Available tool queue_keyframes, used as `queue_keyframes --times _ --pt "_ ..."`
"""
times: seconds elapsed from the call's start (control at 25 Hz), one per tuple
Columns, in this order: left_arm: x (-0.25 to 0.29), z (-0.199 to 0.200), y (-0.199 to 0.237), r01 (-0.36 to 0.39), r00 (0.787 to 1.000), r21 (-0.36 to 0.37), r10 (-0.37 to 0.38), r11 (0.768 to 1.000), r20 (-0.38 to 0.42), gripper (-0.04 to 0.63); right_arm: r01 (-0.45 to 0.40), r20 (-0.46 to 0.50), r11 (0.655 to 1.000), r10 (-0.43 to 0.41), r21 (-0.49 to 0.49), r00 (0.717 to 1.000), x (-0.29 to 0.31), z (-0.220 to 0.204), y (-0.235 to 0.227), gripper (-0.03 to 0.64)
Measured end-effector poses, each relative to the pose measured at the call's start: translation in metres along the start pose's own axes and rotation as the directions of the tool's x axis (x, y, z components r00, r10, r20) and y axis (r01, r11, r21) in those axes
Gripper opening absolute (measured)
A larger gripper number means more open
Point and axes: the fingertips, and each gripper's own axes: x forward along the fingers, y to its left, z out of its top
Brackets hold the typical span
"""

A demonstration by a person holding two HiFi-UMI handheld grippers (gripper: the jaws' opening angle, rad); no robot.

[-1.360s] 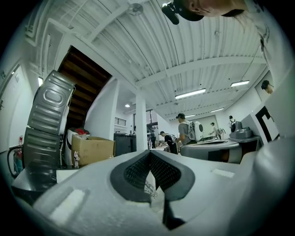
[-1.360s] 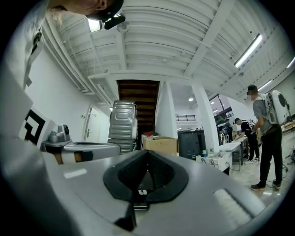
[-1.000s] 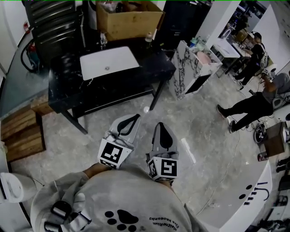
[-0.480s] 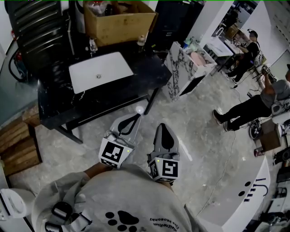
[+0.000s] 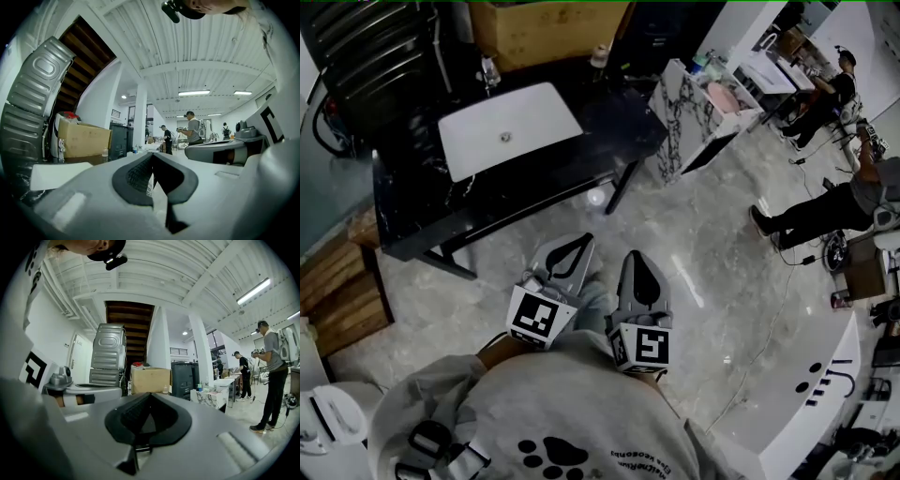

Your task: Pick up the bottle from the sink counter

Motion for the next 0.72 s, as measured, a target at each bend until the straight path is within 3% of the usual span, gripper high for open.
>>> queue_keyframes --times 0.36,0.72 --pt "0.027 0.003 0.027 -0.042 0.999 0.033 0.041 0.999 0.005 0.002 -0.07 0.042 0.997 0.069 0.012 0.997 0.049 0.002 -0.007 0.002" --pt "0.093 0.011 0.063 -0.114 0.993 0.028 0.114 0.993 0.006 0.002 -0.166 0.045 0.986 0.166 0.007 0.985 0.133 0.018 -0.047 0.002"
